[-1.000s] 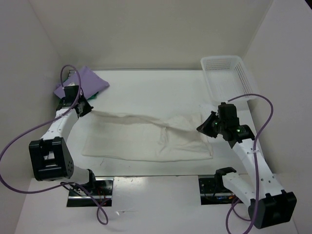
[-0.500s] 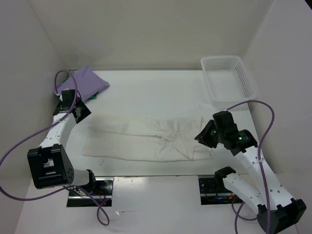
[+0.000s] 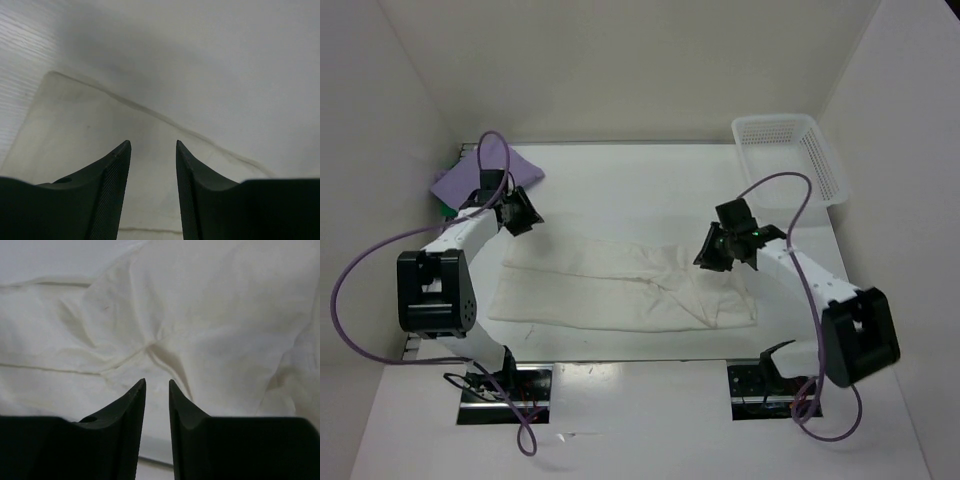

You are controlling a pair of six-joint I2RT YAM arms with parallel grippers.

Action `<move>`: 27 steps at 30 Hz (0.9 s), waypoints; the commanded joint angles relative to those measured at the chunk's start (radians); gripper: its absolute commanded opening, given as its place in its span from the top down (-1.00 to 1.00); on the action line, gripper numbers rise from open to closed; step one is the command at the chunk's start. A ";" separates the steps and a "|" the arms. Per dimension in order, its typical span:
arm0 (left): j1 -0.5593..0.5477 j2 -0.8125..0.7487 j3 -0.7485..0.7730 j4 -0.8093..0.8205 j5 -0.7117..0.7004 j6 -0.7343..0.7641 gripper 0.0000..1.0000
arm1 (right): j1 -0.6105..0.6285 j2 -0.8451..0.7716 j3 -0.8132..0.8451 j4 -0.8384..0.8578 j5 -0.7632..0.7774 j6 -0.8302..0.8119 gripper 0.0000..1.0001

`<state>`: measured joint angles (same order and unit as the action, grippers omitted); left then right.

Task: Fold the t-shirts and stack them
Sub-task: Fold the other side of the tshirt into a rectangle

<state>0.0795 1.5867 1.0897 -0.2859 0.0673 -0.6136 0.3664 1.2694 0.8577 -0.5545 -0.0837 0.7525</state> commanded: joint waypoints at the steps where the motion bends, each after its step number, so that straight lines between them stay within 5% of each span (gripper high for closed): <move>1: -0.006 0.045 -0.019 0.031 0.130 -0.009 0.03 | 0.047 0.134 0.015 0.191 -0.011 -0.103 0.36; 8: -0.006 0.124 -0.060 0.031 0.161 -0.009 0.03 | 0.078 0.364 0.075 0.283 -0.056 -0.134 0.16; 15: 0.003 0.035 -0.112 0.021 0.125 -0.002 0.03 | 0.091 0.332 0.049 0.318 -0.016 -0.101 0.12; 19: 0.003 -0.004 -0.132 0.011 0.111 -0.002 0.01 | 0.101 0.355 0.060 0.282 -0.047 -0.101 0.50; 27: 0.003 -0.024 -0.160 0.039 0.131 -0.011 0.01 | 0.111 0.190 -0.006 0.228 -0.090 -0.068 0.53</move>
<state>0.0772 1.5879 0.9443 -0.2737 0.1883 -0.6296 0.4671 1.5200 0.8722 -0.3161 -0.1501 0.6689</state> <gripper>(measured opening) 0.496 0.247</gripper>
